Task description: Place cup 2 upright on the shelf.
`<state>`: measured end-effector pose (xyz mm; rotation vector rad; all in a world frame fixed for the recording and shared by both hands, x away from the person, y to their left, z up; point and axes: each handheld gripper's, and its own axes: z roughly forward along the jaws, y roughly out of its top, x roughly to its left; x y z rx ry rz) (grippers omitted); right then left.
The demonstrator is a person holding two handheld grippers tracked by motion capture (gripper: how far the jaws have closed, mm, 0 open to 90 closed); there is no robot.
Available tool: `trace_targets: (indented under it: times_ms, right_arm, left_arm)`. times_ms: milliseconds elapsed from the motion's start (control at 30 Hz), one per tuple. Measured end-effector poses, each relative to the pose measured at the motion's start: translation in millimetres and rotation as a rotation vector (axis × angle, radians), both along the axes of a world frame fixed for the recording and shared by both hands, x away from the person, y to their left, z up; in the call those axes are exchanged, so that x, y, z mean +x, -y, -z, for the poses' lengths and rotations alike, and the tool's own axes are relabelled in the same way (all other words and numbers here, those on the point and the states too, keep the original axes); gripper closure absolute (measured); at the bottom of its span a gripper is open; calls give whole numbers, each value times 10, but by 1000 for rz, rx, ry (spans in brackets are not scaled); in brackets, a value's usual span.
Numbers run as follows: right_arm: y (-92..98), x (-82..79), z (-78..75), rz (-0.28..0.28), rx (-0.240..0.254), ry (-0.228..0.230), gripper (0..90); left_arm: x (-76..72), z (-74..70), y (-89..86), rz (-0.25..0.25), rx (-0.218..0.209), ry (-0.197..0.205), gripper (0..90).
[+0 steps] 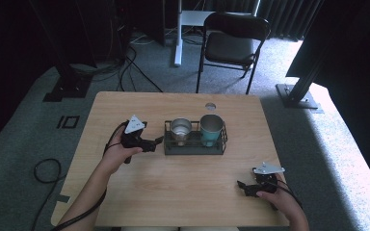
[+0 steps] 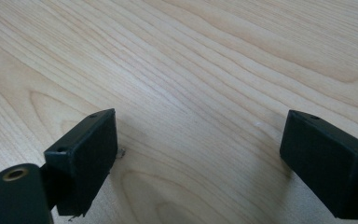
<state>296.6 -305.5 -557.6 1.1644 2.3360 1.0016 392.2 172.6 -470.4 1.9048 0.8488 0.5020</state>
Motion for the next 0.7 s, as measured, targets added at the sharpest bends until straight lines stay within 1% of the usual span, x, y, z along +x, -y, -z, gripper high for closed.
trace_targets:
  times_ms: [167,300,433,500,533,700]
  right_arm:
    - [0,0,0,0,0,0,107]
    - [0,0,0,0,0,0,107]
    - [0,0,0,0,0,0,107]
    - [0,0,0,0,0,0,107]
    - [1,1,0,-1,-1,1,107]
    - [0,0,0,0,0,0,107]
  left_arm:
    - [-29,57,-137,-34,3,-14,79]
    - [-50,88,-223,-49,5,-22,79]
    - [-80,119,-293,-70,8,-27,79]
    - [-90,128,-311,-72,9,-30,79]
    - [-113,152,-348,-82,15,-34,79]
    - [-160,209,-436,-99,18,-47,79]
